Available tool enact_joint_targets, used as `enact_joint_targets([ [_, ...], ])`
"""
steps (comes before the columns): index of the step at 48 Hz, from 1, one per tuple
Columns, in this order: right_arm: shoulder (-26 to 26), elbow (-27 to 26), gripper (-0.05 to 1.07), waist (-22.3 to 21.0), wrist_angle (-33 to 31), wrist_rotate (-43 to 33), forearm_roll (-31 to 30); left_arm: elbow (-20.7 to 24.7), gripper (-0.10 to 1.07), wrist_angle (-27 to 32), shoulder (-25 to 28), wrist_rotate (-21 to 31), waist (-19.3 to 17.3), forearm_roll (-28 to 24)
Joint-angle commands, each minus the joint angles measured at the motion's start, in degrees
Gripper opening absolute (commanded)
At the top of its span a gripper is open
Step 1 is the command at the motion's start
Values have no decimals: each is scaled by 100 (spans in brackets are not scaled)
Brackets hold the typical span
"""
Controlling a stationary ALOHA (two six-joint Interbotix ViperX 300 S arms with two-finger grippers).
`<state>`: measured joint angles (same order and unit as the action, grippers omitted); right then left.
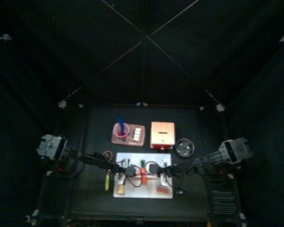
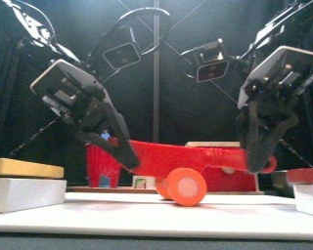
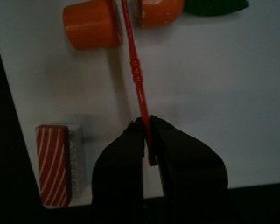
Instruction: Cut carrot
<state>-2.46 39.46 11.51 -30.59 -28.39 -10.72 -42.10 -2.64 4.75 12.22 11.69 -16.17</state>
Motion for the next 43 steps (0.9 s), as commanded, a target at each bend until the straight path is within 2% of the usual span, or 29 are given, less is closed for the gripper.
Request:
enact_joint_targets([
  [1,-475,-105,39,-35,-466,-26,-167,132,34,35,-369,-44,62,-193],
  [12,-932,-88,39,-53,-668,-35,-422,167,41,-272,-826,-18,-105,-738],
  [16,-993,-44,39,-53,-721,-35,-422,149,52,-325,-888,-18,-211,-650],
  [22,-1090,88,39,-53,-923,-53,-325,141,76,-422,-923,-18,-404,-466],
  [27,-1222,211,39,-62,-1099,-123,-97,141,88,-510,-923,-9,-510,-369],
  [36,-1731,536,39,-141,-1433,-729,527,114,88,-642,-923,-18,-615,-185],
  [43,-2329,993,39,-167,-1635,-1354,1011,70,88,-650,-932,-18,-668,-193],
])
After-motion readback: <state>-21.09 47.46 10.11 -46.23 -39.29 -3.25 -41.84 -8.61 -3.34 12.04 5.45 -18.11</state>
